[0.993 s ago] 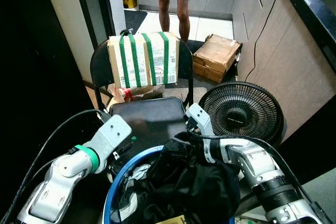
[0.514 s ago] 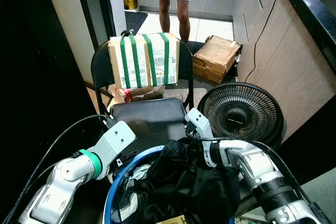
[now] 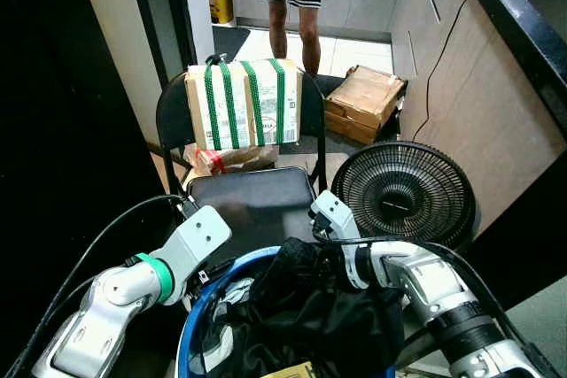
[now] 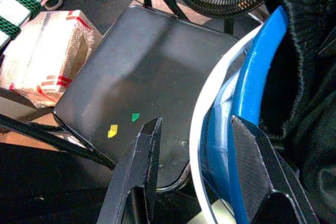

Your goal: Clothes washing

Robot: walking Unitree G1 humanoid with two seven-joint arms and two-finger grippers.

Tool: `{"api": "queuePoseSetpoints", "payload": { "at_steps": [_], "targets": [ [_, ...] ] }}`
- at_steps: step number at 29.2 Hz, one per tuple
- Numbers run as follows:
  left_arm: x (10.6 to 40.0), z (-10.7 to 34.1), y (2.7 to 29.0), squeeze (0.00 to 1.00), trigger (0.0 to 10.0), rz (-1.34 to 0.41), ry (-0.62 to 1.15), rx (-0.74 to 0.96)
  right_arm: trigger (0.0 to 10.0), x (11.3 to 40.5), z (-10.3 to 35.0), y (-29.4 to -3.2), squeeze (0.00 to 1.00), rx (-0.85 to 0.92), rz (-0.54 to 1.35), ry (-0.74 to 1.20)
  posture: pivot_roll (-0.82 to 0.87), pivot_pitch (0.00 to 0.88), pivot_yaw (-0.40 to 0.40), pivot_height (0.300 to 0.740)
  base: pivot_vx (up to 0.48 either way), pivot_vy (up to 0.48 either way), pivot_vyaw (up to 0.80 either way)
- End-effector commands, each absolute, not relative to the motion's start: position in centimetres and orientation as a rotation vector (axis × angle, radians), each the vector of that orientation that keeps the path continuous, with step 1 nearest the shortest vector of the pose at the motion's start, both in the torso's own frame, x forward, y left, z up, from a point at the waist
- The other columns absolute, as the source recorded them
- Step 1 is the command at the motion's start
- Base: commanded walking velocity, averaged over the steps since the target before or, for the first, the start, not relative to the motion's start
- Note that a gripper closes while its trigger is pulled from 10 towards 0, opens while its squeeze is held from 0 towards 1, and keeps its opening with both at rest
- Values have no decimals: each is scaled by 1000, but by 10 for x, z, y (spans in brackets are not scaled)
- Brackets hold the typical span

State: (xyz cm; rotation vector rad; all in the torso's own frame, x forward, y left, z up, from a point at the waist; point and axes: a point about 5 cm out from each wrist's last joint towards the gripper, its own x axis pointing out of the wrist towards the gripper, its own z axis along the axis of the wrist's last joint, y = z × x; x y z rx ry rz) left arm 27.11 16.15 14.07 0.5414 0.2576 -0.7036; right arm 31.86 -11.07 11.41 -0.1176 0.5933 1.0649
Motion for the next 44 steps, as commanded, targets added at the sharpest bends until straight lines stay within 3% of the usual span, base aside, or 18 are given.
{"api": "queuePoseSetpoints", "payload": {
  "at_steps": [1,9,12,16,27,36,38,40,44],
  "targets": [
    [268,135,160,0,10000,-727,292,543,0,310,101,-109,0,-81,1093,649,135,77,60,740,0,0,0],
    [267,135,157,0,10000,-738,293,539,0,321,112,-111,0,-52,1032,584,134,80,61,740,0,0,0],
    [267,135,156,0,10000,-740,291,536,0,337,128,-111,0,-36,928,448,133,81,61,740,0,0,0],
    [268,135,154,0,10000,-744,287,531,0,369,182,-118,0,54,716,85,130,81,63,740,0,0,0],
    [266,135,149,0,10000,-753,284,521,0,400,266,-147,0,192,330,-302,130,80,58,740,0,0,0],
    [265,134,150,0,10000,-749,288,529,0,403,279,-151,0,244,306,-369,130,80,58,740,0,0,0],
    [265,134,151,0,10000,-745,289,532,0,402,276,-147,0,232,378,-345,140,76,45,740,0,0,0],
    [265,134,152,0,10000,-741,289,536,0,393,263,-138,0,181,567,-279,141,72,43,740,0,0,0],
    [264,134,153,0,10000,-739,289,538,0,385,253,-137,0,178,634,-255,137,68,46,740,0,0,0]
  ]
}}
